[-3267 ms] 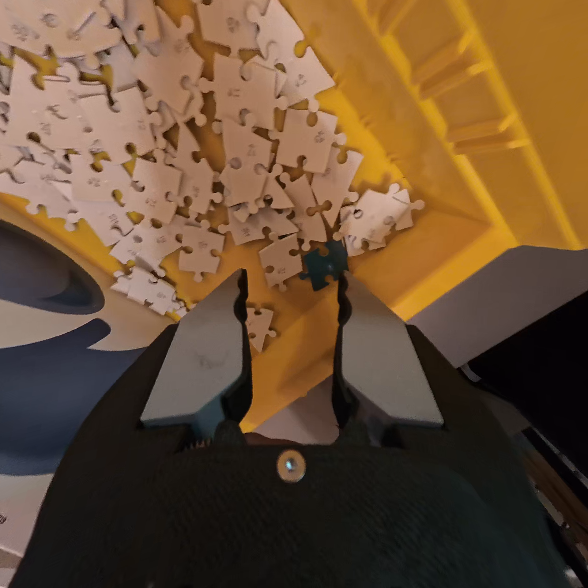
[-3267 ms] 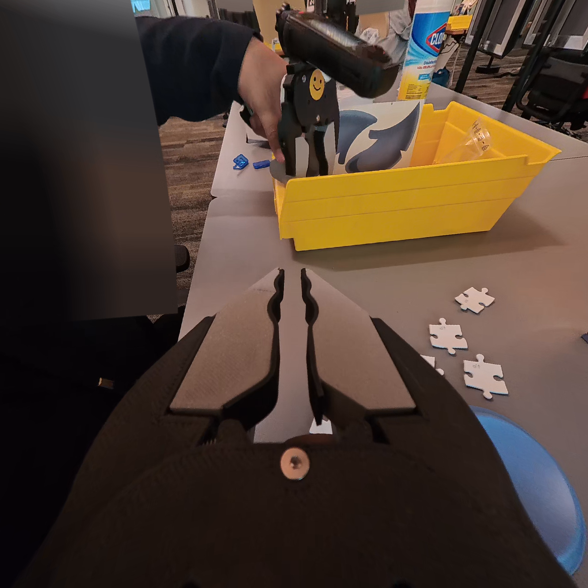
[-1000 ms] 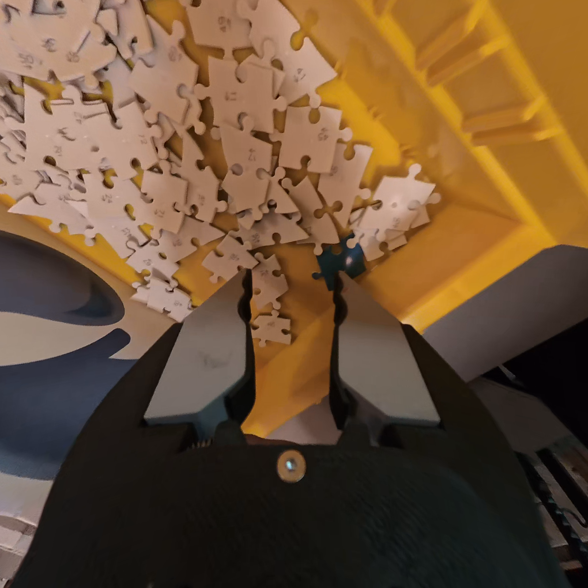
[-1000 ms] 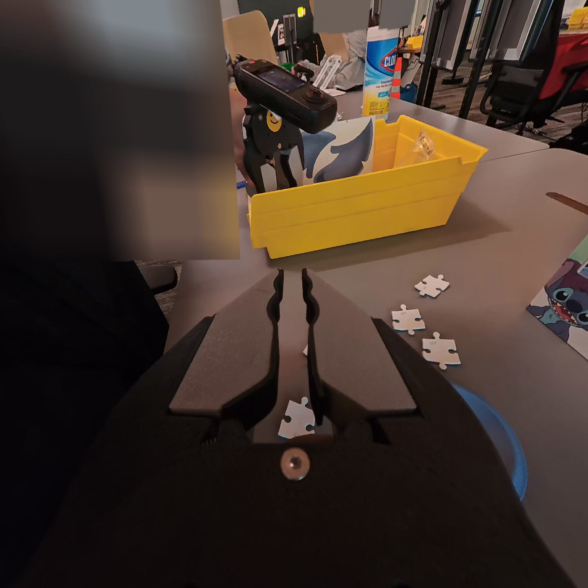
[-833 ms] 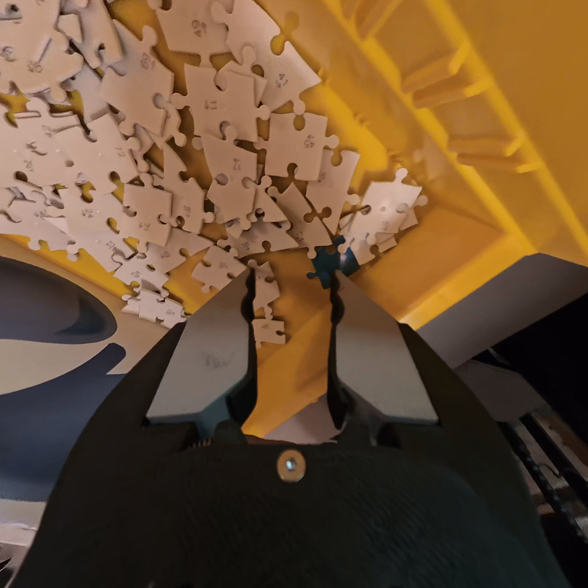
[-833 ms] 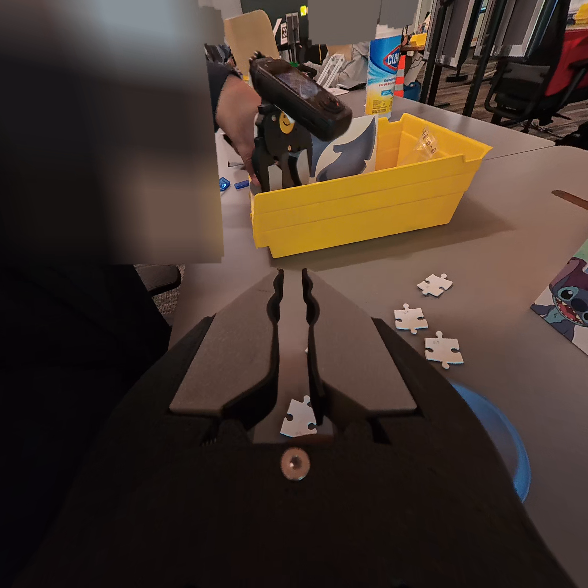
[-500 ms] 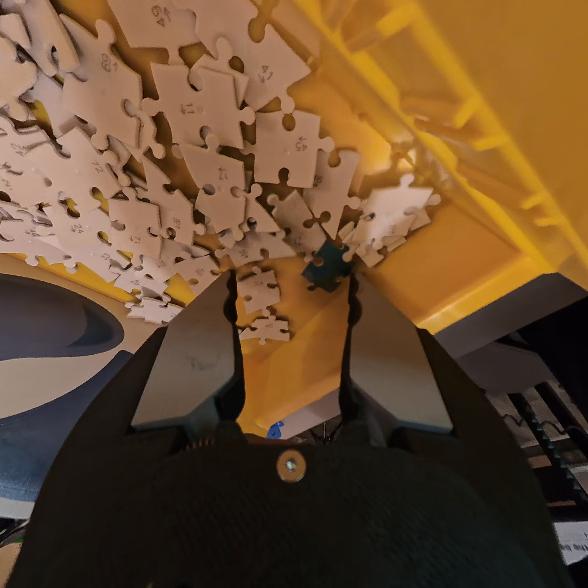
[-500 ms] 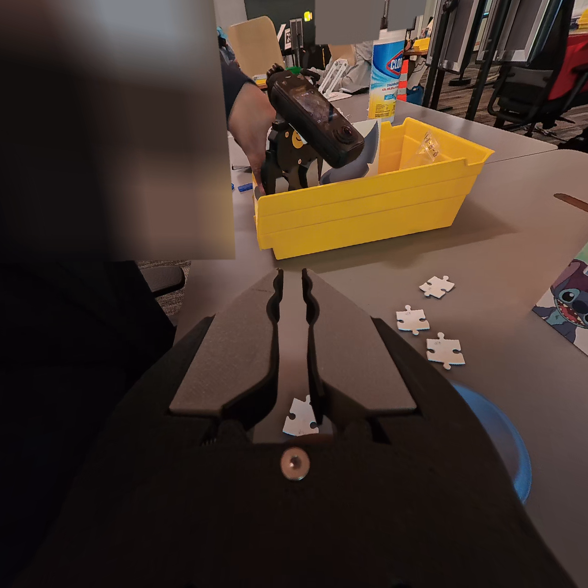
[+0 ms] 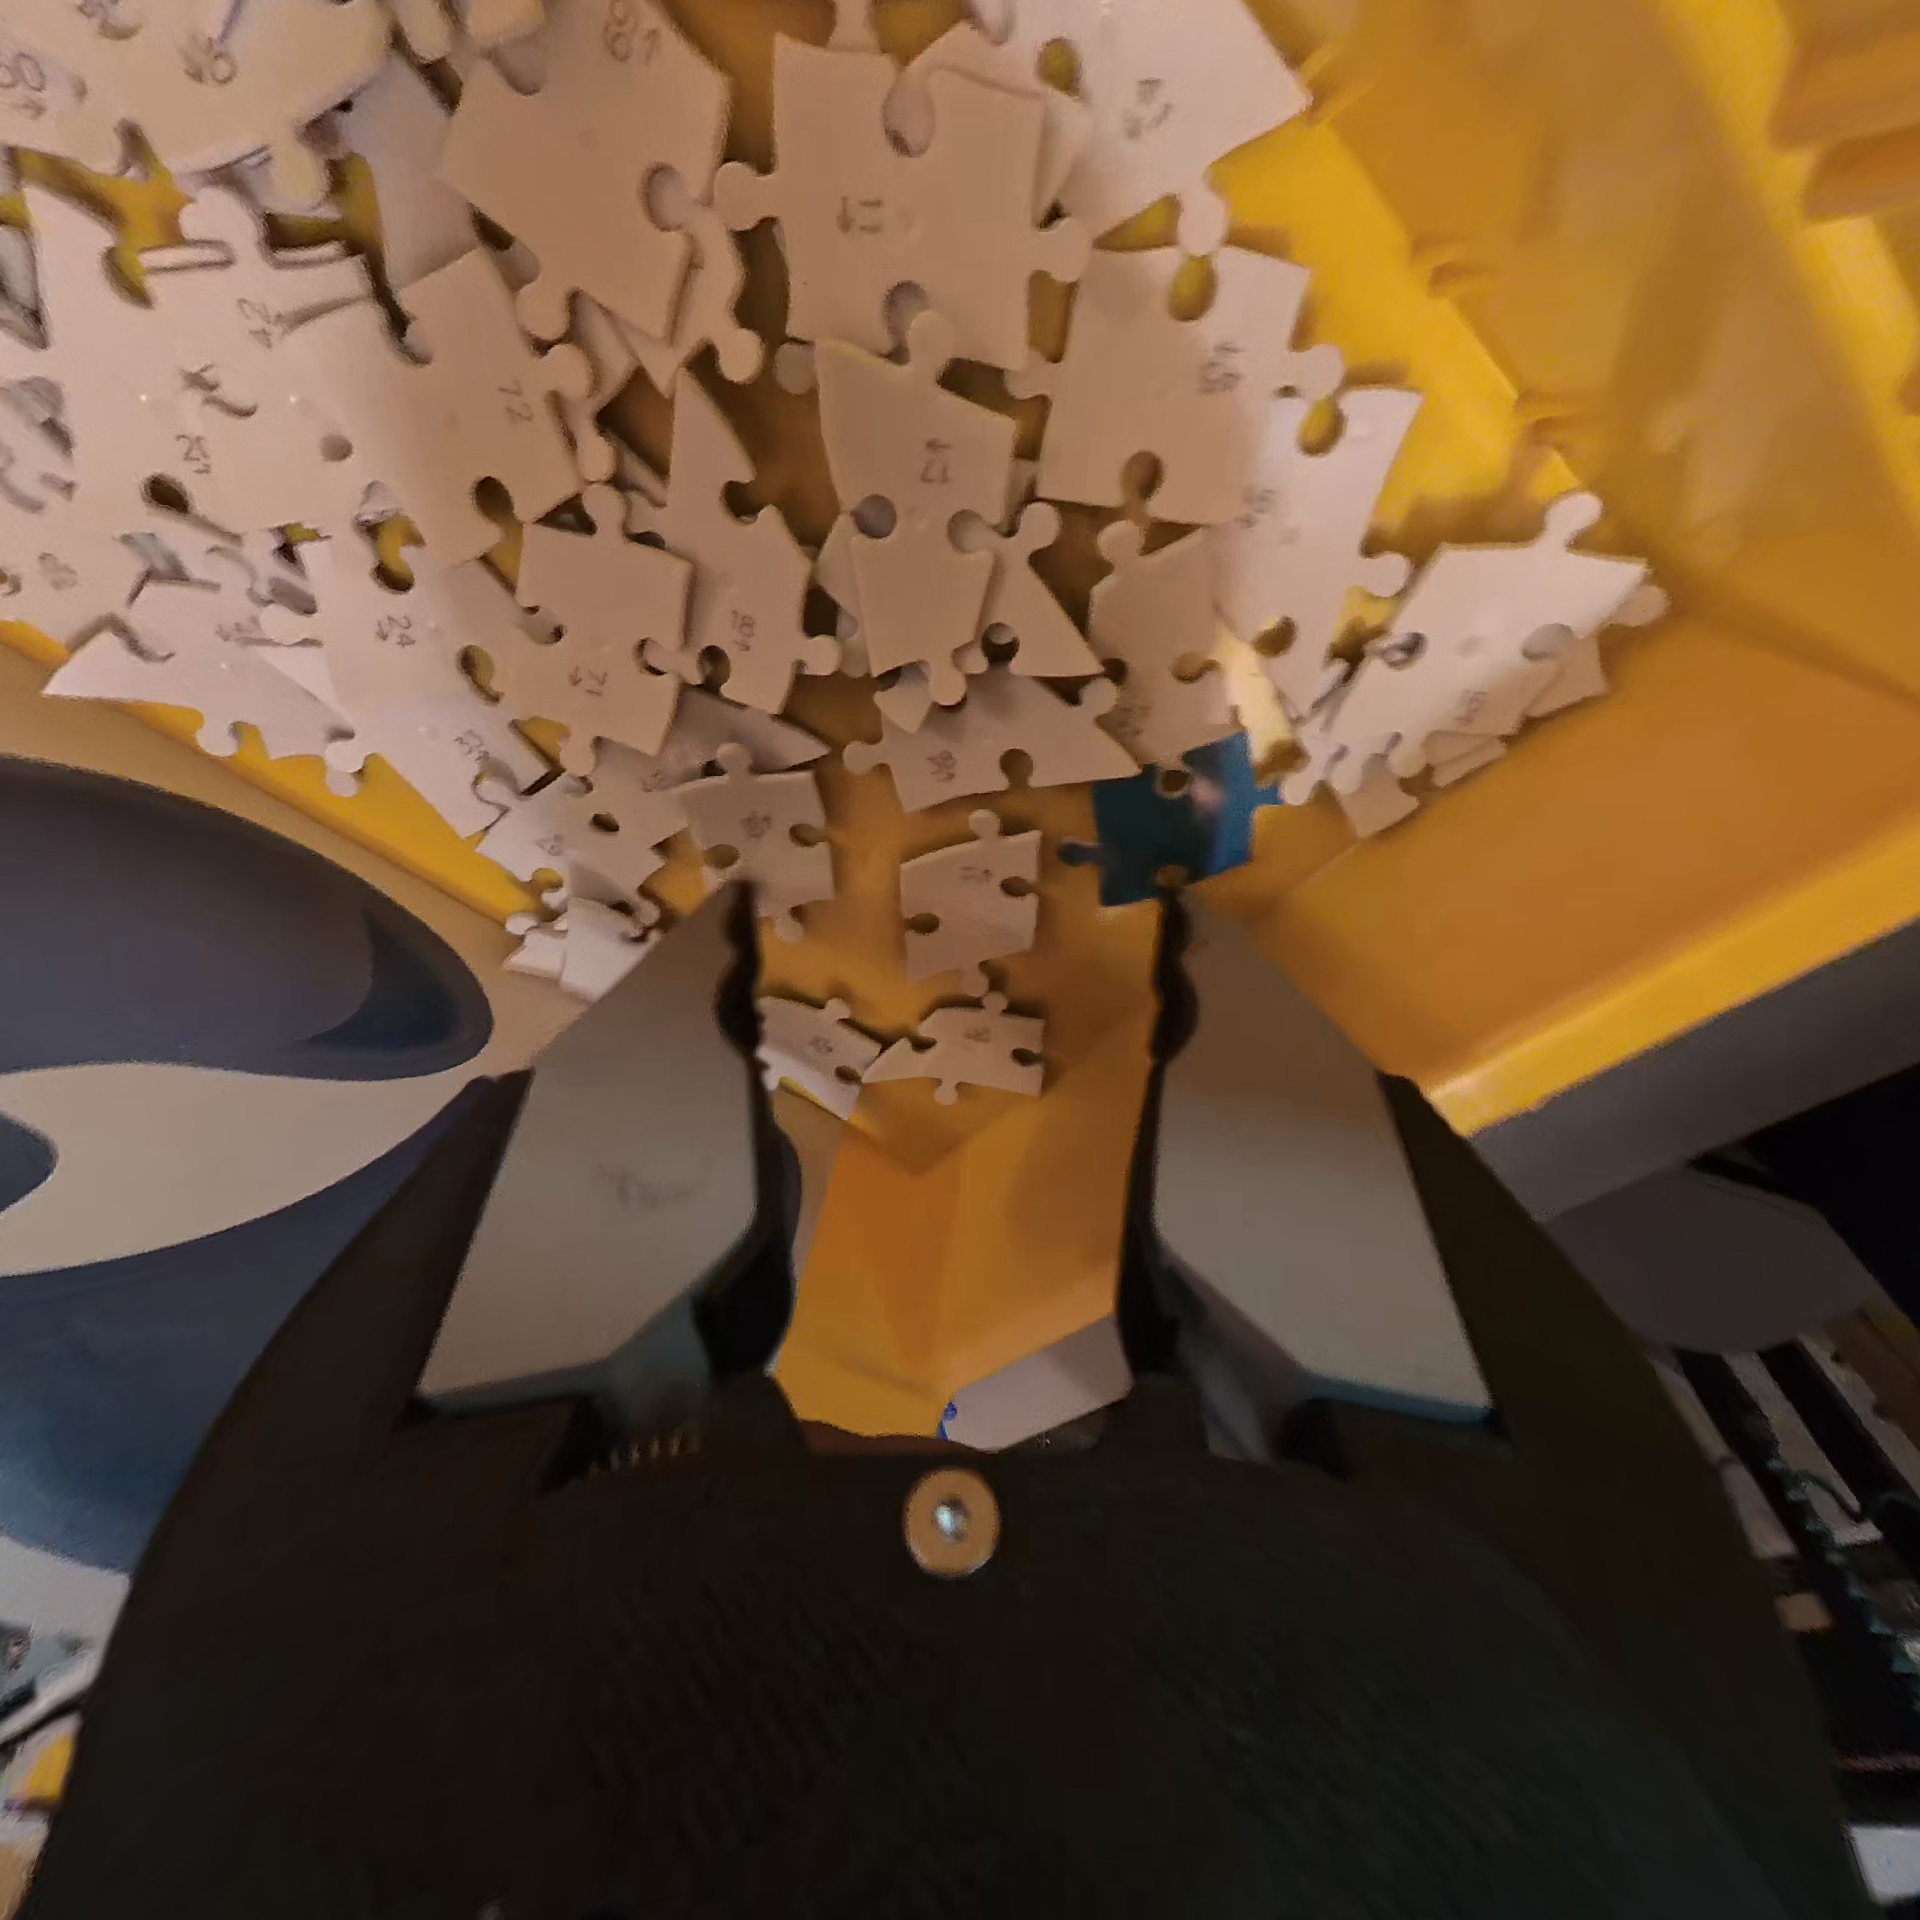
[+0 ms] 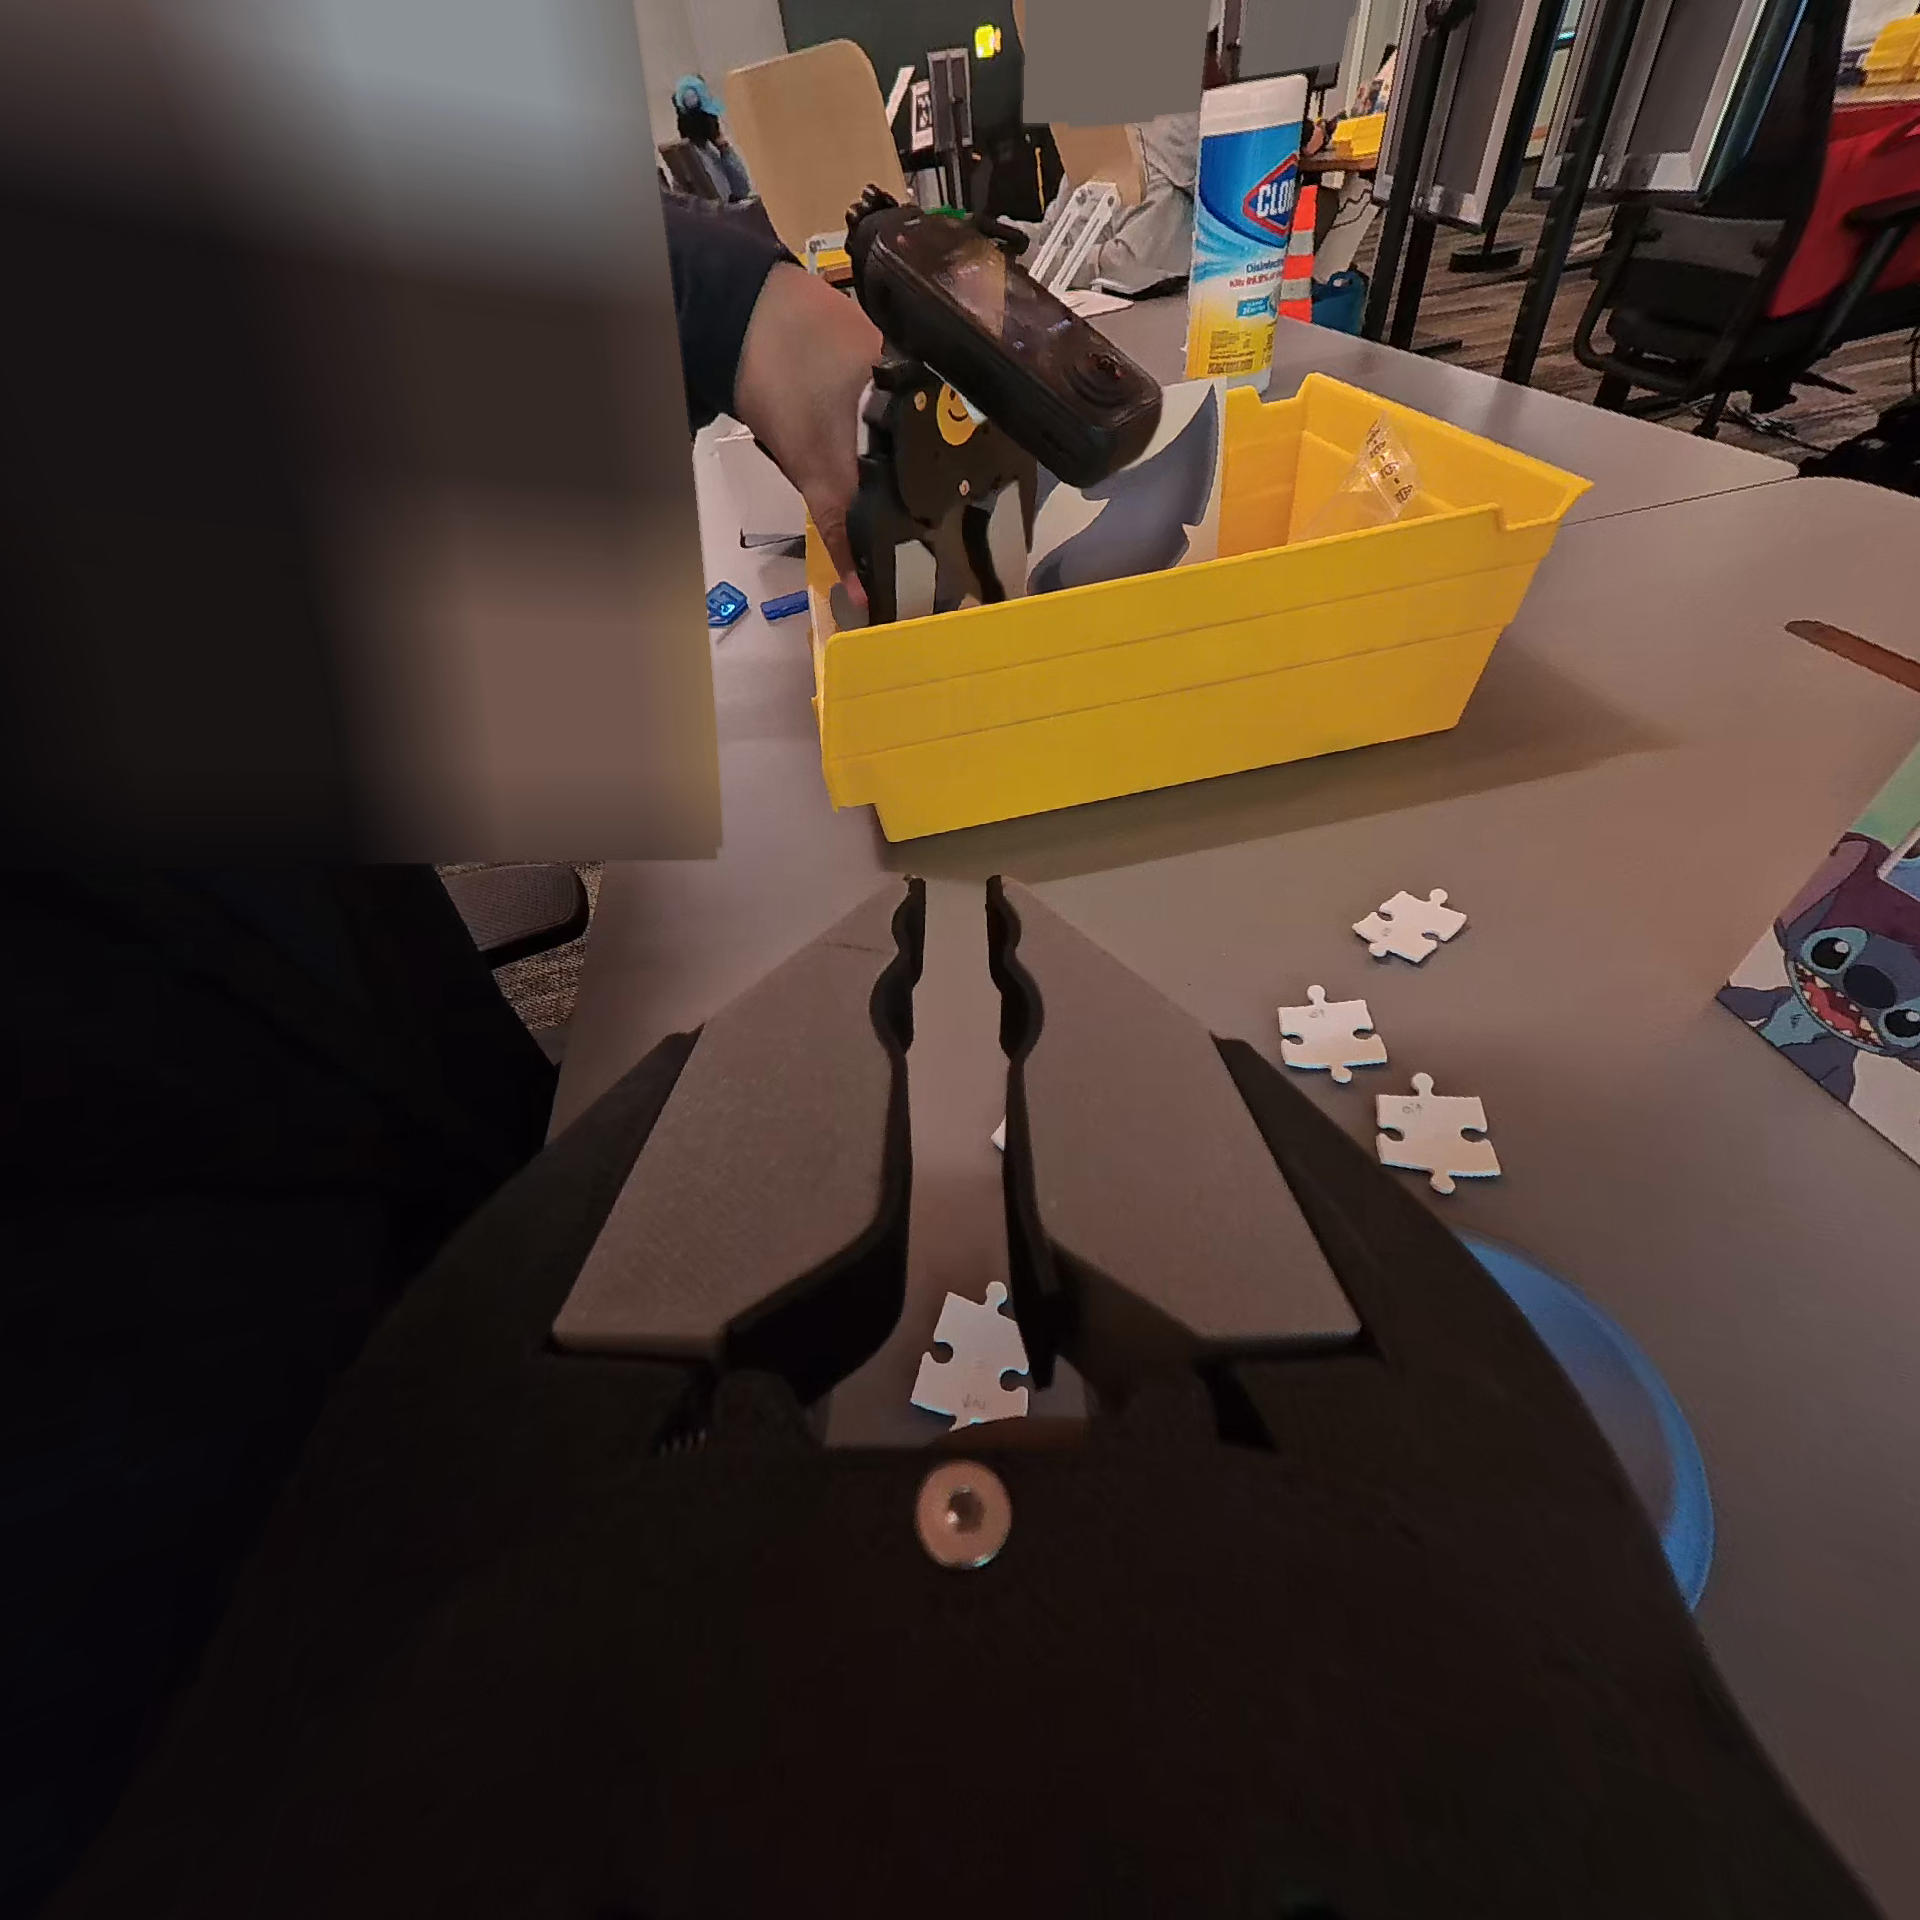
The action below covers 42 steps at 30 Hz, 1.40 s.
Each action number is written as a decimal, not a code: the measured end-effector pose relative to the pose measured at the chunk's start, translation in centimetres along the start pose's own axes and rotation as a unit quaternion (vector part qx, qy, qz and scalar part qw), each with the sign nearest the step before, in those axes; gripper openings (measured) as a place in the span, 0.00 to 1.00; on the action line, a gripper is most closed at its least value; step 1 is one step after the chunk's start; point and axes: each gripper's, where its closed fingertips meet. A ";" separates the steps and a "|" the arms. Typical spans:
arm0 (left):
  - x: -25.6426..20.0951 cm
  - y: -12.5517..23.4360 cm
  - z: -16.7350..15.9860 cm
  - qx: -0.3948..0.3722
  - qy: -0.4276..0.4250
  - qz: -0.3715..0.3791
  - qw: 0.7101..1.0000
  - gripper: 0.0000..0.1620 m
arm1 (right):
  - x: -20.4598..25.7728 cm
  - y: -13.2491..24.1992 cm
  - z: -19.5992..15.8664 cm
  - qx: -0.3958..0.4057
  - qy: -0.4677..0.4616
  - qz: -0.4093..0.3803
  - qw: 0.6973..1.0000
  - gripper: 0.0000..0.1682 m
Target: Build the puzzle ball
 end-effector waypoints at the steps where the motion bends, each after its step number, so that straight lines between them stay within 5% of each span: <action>1: -0.3 0.0 0.1 -0.009 -0.013 -0.005 1.000 0.41 | 0.0 0.0 0.0 0.001 0.001 0.000 1.000 0.05; 4: -0.7 0.3 0.6 -0.033 -0.052 0.009 0.998 0.25 | 0.0 -0.1 -0.1 0.002 0.002 -0.001 1.000 0.05; 7: -1.6 0.3 0.7 -0.040 -0.052 -0.009 0.998 0.33 | 0.0 -0.1 -0.1 0.002 0.001 -0.001 1.000 0.05; 15: -2.2 0.3 1.4 -0.054 -0.077 0.000 0.996 0.19 | 0.1 -0.1 0.0 0.002 0.002 -0.001 1.000 0.05; 42: -3.0 0.5 2.3 -0.079 -0.125 0.003 0.989 0.12 | 0.2 -0.1 0.0 0.002 0.003 0.001 1.000 0.05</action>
Point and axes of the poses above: each gripper's, where its closed fingertips meet, y back along the fingers, z out of its top, x = y × z across the jaws, and after that the axes turned 5 degrees about -y, right-handed
